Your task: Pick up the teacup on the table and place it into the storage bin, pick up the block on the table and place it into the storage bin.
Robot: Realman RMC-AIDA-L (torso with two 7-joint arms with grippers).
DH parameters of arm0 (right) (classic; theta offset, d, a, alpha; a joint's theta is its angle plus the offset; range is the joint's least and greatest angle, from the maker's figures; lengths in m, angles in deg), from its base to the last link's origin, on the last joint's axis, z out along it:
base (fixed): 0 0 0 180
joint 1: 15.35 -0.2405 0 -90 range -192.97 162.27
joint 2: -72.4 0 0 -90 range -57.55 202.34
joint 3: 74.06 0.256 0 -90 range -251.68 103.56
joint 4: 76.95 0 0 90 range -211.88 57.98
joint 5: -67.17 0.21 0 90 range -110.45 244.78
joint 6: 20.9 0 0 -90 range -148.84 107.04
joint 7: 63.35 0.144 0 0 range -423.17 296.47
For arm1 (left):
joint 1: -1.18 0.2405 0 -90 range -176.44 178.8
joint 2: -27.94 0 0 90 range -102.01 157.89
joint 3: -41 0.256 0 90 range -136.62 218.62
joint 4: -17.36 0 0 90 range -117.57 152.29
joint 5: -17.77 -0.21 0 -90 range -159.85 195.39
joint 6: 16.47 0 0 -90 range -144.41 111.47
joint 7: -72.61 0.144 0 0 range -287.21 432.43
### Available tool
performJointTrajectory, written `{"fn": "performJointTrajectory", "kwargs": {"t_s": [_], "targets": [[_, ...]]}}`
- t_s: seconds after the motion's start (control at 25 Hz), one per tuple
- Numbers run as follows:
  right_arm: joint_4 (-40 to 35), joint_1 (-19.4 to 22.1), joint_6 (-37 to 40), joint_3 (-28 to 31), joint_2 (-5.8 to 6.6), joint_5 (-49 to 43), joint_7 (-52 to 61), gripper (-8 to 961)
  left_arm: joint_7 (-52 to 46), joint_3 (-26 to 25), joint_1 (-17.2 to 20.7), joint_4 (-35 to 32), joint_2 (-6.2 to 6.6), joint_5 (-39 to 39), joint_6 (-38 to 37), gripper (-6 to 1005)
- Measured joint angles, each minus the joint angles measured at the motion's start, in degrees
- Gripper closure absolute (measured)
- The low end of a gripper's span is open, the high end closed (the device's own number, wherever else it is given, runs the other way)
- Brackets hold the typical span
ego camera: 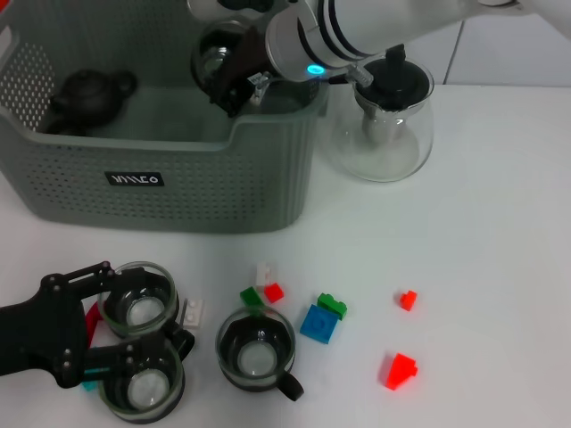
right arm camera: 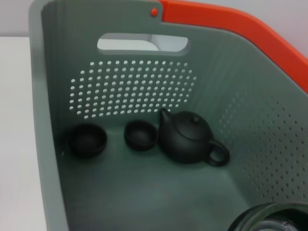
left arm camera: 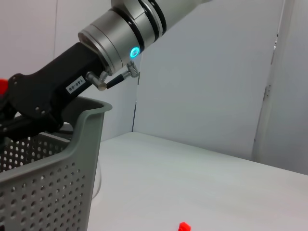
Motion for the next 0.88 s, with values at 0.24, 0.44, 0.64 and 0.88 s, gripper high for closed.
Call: {"fn": "performJointTrajectory", "kwargs": {"t_s": [0.24, 0.44, 0.64, 0.88], "targets": [[0.01, 0.22, -0.19, 0.43, 0.01, -1.98, 1.89, 786, 0.0, 0.0, -0.06, 0.0, 0.0, 0.0, 0.0, 167], [-0.68, 0.94, -1.71, 1.05, 0.01, -2.0, 2.74, 765, 0.0, 0.0, 0.03, 0.0, 0.0, 0.2, 0.02, 167], [-2.02, 1.75, -2.66, 1.63, 0.01, -1.91, 2.8, 743, 0.0, 0.0, 0.18, 0.0, 0.0, 0.32, 0.07, 167], [-20.78, 14.89, -1.42, 9.11, -0.04, 4.13, 0.36, 644, 0.0, -0.37, 0.33, 0.0, 0.0, 0.43, 0.1, 168]]}}
